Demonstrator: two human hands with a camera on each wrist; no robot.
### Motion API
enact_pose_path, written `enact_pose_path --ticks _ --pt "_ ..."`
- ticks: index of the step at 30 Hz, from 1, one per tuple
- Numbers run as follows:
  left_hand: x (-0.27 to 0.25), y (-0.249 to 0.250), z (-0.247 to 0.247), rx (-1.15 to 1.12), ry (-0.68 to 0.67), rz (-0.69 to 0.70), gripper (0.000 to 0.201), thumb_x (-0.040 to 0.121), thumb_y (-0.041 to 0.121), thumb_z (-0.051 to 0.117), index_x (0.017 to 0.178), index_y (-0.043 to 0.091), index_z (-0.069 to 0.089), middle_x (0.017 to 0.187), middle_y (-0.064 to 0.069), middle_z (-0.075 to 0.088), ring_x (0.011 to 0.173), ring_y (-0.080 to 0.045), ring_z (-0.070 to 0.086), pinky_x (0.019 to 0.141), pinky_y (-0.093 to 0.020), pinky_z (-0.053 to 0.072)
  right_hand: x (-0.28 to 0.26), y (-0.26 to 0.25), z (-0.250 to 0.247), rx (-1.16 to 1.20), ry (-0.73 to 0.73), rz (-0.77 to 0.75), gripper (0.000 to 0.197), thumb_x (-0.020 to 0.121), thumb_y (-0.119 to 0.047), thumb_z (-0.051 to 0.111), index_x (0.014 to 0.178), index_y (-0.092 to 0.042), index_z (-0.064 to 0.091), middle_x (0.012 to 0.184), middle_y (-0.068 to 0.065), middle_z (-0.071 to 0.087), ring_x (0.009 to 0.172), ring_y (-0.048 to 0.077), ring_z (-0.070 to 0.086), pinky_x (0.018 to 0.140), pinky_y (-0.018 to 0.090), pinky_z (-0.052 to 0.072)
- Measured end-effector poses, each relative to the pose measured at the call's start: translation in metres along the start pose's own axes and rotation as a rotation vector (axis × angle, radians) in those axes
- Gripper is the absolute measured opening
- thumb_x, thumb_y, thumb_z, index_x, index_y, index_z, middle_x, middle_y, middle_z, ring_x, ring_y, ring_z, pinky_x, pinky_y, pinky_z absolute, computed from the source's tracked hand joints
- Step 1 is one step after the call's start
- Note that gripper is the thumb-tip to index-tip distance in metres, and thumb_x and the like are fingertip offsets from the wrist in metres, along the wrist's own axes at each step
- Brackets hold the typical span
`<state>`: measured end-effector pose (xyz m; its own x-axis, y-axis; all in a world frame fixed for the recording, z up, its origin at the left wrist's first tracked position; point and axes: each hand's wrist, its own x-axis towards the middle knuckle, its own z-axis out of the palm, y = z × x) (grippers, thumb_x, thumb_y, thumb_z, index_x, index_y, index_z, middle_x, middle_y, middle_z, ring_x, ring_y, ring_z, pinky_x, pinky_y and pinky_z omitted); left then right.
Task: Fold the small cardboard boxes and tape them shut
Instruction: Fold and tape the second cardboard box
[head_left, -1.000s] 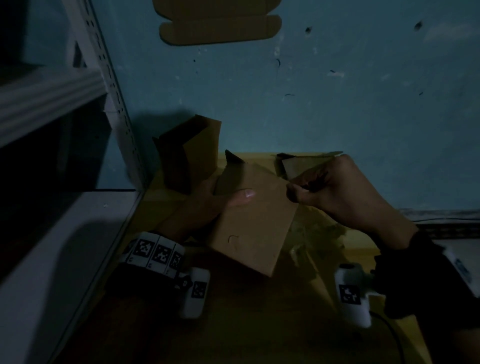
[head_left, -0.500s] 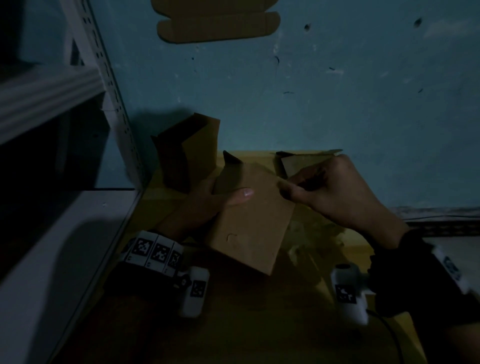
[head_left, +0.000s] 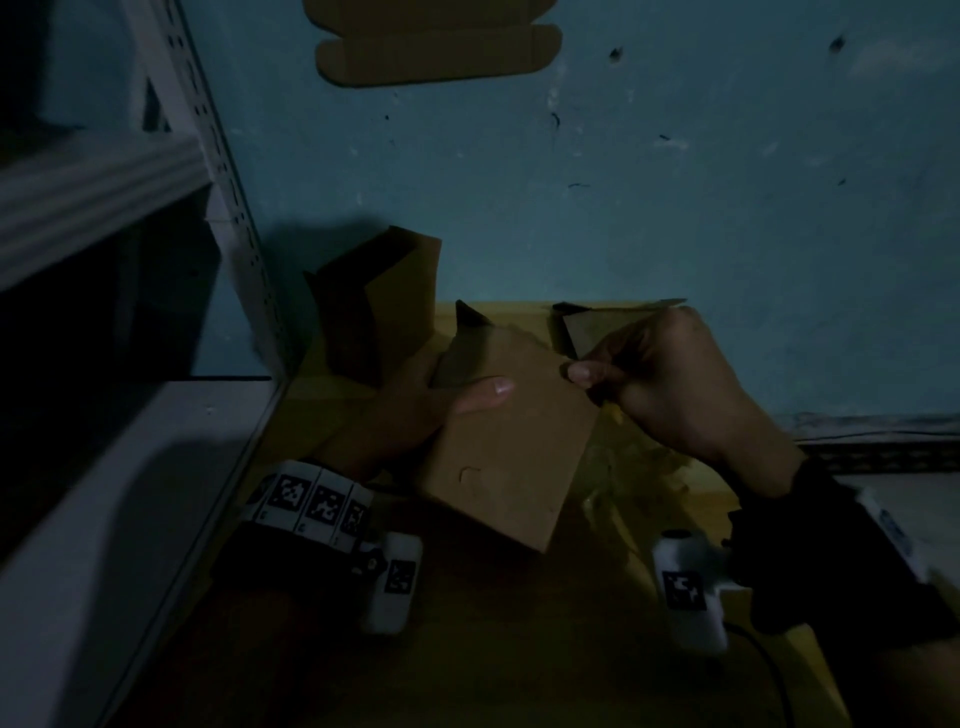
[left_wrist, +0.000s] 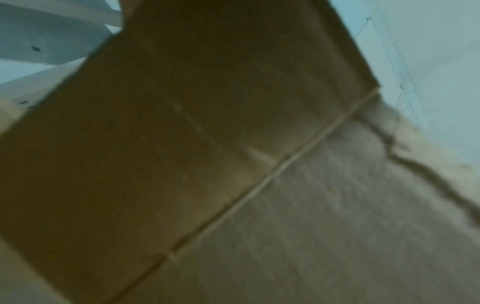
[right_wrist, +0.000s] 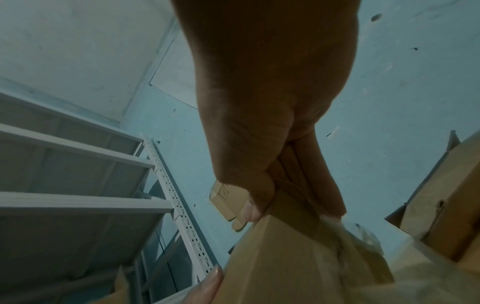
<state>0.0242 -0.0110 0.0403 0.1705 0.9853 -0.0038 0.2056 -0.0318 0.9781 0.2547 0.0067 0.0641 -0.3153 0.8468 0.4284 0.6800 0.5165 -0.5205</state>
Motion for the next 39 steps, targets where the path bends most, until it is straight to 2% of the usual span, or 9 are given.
enact_pose_path --ticks 3,7,11,16,22,25,28,33,39 --pt "-0.002 0.001 0.001 0.011 -0.011 0.010 0.038 0.064 0.048 0.072 0.097 0.032 0.062 0.096 0.007 0.071 0.079 -0.007 0.072 0.074 -0.026 0.057 0.000 -0.001 0.001 -0.052 -0.010 -0.001 0.037 0.089 -0.024 0.075 0.054 -0.013 0.070 0.056 0.008 0.066 0.050 0.017 0.058 0.054 0.029 0.040" --pt "-0.001 0.000 0.001 0.003 -0.014 -0.006 0.017 0.081 0.036 0.072 0.091 0.032 0.060 0.079 0.011 0.072 0.067 0.000 0.070 0.055 -0.014 0.052 -0.002 -0.003 0.000 -0.074 -0.010 -0.011 0.035 0.091 -0.019 0.072 0.056 -0.011 0.071 0.057 0.011 0.066 0.057 0.019 0.059 0.050 0.017 0.034" --pt "-0.003 0.000 0.001 -0.010 0.005 -0.005 0.012 0.083 0.029 0.072 0.089 0.030 0.062 0.070 0.016 0.072 0.066 0.000 0.070 0.053 -0.012 0.051 -0.002 -0.002 -0.002 -0.006 0.009 0.000 0.043 0.096 -0.028 0.066 0.054 -0.016 0.067 0.054 0.004 0.065 0.052 0.020 0.061 0.055 0.034 0.046" --pt "-0.001 0.000 0.002 -0.012 0.008 -0.036 0.020 0.080 0.034 0.074 0.090 0.034 0.056 0.085 0.009 0.067 0.065 -0.002 0.070 0.053 -0.016 0.052 -0.002 -0.013 -0.001 -0.038 -0.056 0.139 0.039 0.066 -0.060 0.082 0.070 -0.022 0.073 0.067 -0.008 0.070 0.065 0.007 0.065 0.056 0.028 0.047" --pt "0.000 0.001 0.003 0.015 -0.017 -0.048 0.024 0.069 0.044 0.077 0.086 0.032 0.064 0.076 0.010 0.074 0.069 -0.005 0.072 0.062 -0.023 0.055 -0.001 -0.003 -0.007 -0.035 -0.060 0.053 0.031 0.080 -0.037 0.082 0.062 -0.014 0.073 0.059 0.001 0.069 0.057 0.015 0.064 0.058 0.035 0.050" --pt "0.001 0.001 0.004 0.044 -0.017 -0.045 0.042 0.054 0.054 0.075 0.088 0.032 0.066 0.080 0.012 0.075 0.073 -0.008 0.073 0.068 -0.027 0.055 -0.001 0.000 0.000 -0.132 -0.018 0.008 0.039 0.086 -0.031 0.077 0.057 -0.006 0.069 0.055 0.010 0.064 0.051 0.018 0.057 0.054 0.030 0.041" --pt "0.001 0.001 0.003 0.051 -0.016 -0.035 0.032 0.064 0.049 0.076 0.089 0.032 0.065 0.087 0.006 0.075 0.072 -0.006 0.072 0.065 -0.024 0.055 -0.001 0.002 0.005 -0.209 0.004 -0.038 0.043 0.090 -0.027 0.072 0.056 -0.002 0.064 0.056 0.017 0.061 0.051 0.026 0.055 0.057 0.036 0.042" --pt "-0.001 0.004 0.004 0.059 -0.045 -0.032 0.032 0.064 0.048 0.075 0.088 0.029 0.067 0.079 0.012 0.075 0.073 -0.009 0.073 0.063 -0.022 0.055 -0.001 0.007 0.005 -0.200 0.011 -0.075 0.039 0.092 -0.021 0.068 0.060 0.002 0.064 0.059 0.018 0.063 0.055 0.029 0.058 0.059 0.036 0.044" --pt "-0.001 0.003 0.001 0.040 -0.038 -0.033 0.010 0.084 0.029 0.072 0.086 0.027 0.063 0.069 0.017 0.072 0.062 0.001 0.069 0.052 -0.011 0.050 0.000 0.011 0.008 -0.065 0.042 -0.046 0.039 0.095 -0.021 0.065 0.061 -0.003 0.065 0.059 0.014 0.065 0.057 0.030 0.061 0.063 0.043 0.052"
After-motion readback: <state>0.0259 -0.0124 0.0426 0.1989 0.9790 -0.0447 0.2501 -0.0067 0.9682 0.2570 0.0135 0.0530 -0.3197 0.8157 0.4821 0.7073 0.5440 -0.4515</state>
